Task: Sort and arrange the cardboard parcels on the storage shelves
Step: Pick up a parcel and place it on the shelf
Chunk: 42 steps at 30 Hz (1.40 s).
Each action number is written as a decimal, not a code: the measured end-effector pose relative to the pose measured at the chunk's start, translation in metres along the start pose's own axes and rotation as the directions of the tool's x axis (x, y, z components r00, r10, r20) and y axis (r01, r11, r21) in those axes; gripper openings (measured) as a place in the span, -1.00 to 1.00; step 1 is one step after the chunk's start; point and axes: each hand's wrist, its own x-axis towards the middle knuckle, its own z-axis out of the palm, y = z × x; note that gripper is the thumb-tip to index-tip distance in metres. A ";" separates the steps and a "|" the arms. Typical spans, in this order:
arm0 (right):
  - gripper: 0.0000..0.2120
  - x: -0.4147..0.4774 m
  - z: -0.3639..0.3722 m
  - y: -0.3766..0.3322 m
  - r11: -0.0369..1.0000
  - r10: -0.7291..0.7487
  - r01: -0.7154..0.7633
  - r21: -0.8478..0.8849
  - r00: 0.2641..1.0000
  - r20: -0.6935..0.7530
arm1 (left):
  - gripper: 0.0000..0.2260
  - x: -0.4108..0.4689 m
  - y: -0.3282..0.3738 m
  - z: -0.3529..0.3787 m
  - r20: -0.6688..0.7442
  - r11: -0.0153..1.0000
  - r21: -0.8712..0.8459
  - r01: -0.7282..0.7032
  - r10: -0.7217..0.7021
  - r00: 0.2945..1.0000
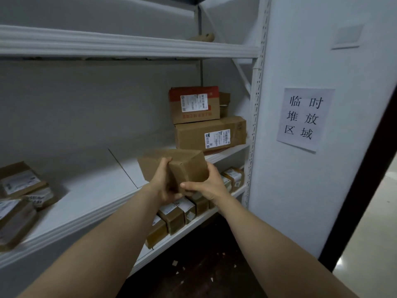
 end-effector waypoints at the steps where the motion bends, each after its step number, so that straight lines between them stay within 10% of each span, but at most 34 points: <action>1: -0.23 -0.003 -0.006 0.002 0.994 0.047 -0.051 0.097 0.998 0.041 | -0.55 -0.001 -0.001 0.000 0.014 1.000 0.003 0.006 -0.006 1.000; 9: -0.64 -0.015 -0.028 0.015 0.782 0.370 -0.458 0.422 0.887 0.276 | -0.83 -0.007 -0.022 -0.003 0.121 0.998 -0.066 -0.011 0.019 0.992; 15: 0.03 -0.020 -0.028 0.027 0.956 0.137 -0.131 -0.261 0.991 0.003 | -0.80 0.001 -0.028 -0.001 0.035 0.999 0.017 -0.040 0.039 0.999; 20: 0.25 -0.025 -0.021 0.022 0.944 0.087 -0.057 -0.325 0.993 0.078 | -0.67 0.008 -0.032 0.003 -0.094 0.990 0.078 -0.115 0.122 0.988; 24: -0.07 -0.018 -0.029 0.028 0.939 0.336 -0.342 0.049 0.937 0.099 | -0.59 0.006 -0.032 -0.001 -0.036 0.987 0.129 -0.093 0.099 0.994; 29: -0.56 -0.038 -0.058 0.040 0.817 0.529 -0.572 0.076 0.796 0.295 | -0.68 0.002 -0.047 0.003 0.102 0.960 0.280 0.025 -0.056 0.993; 35: -0.42 -0.056 -0.072 0.070 0.663 0.706 -0.749 0.026 0.636 0.311 | -0.57 0.009 -0.089 0.001 0.058 0.802 0.520 0.294 -0.377 0.925; 42: -0.46 -0.059 -0.039 0.093 0.598 0.782 -0.800 -0.050 0.569 0.253 | -0.47 0.009 -0.124 -0.029 0.083 0.798 0.397 0.453 -0.522 0.849</action>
